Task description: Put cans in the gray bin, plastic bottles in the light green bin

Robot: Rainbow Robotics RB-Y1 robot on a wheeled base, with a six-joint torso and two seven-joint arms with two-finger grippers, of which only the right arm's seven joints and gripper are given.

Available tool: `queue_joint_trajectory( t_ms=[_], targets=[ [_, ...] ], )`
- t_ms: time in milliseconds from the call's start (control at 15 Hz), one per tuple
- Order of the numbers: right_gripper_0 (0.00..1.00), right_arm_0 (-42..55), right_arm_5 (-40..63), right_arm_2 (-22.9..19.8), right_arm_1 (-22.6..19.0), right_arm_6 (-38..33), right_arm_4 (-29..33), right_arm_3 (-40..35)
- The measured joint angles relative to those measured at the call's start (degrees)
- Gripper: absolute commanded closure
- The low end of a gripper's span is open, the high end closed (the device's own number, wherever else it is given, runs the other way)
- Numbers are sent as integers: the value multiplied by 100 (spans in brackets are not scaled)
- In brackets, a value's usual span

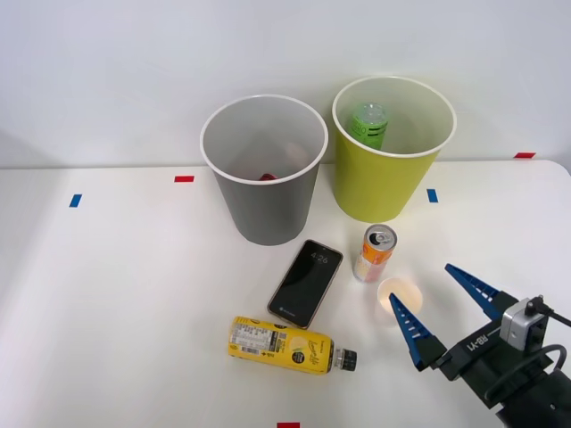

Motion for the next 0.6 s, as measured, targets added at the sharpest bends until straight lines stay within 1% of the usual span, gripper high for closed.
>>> queue_joint_trajectory(
  t_ms=[133, 400, 467, 600],
  targets=[
    [0, -206, 145, 46, -76, 7, -55, 34],
    [0, -693, 72, 205, -160, 0, -107, 457],
    [0, -841, 67, 273, -223, -2, -148, 533],
    [0, -1171, 69, 501, -436, 21, -422, 681]
  ],
)
